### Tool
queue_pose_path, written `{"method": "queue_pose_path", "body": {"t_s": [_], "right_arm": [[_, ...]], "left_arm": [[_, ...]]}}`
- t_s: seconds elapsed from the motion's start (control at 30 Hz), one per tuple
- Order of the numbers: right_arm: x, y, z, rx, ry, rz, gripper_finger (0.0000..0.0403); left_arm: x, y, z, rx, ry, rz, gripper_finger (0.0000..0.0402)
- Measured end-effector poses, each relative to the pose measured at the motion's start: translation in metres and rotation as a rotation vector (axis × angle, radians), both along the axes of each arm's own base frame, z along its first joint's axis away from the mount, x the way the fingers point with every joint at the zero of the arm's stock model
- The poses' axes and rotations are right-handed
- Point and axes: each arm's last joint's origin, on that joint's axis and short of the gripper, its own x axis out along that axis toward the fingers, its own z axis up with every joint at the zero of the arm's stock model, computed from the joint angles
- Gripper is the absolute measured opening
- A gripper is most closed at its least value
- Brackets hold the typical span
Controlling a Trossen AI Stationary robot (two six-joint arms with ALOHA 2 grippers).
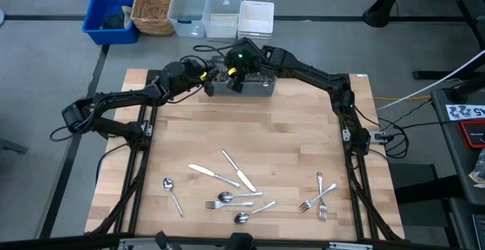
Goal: Sort silverware
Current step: Adjust silver knife in the dishwasher utensil holder, then put the silver knife into the dishwasher utensil holder
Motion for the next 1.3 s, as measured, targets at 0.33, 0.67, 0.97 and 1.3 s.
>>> {"method": "queue_pose_path", "body": {"t_s": [0.33,0.67,0.97,1.3], "right_arm": [[-0.004,0.018,-0.01,0.082,0.118,0.009,0.0156],[0.002,0.068,-0.016,0.11,0.208,0.126,0.0156],[0.009,0.117,-0.016,0.134,0.202,0.195,0.0156],[0.01,0.176,-0.017,0.322,0.134,0.086,0.0156]], "left_arm": [[-0.028,-0.023,0.044,0.06,-0.16,-0.003,0.0136],[-0.069,-0.076,0.053,-0.177,-0.099,-0.287,0.0132],[-0.079,-0.115,0.035,-0.396,0.082,-0.533,0.0131],[-0.054,-0.146,0.018,-0.411,0.273,-0.773,0.0131]]}}
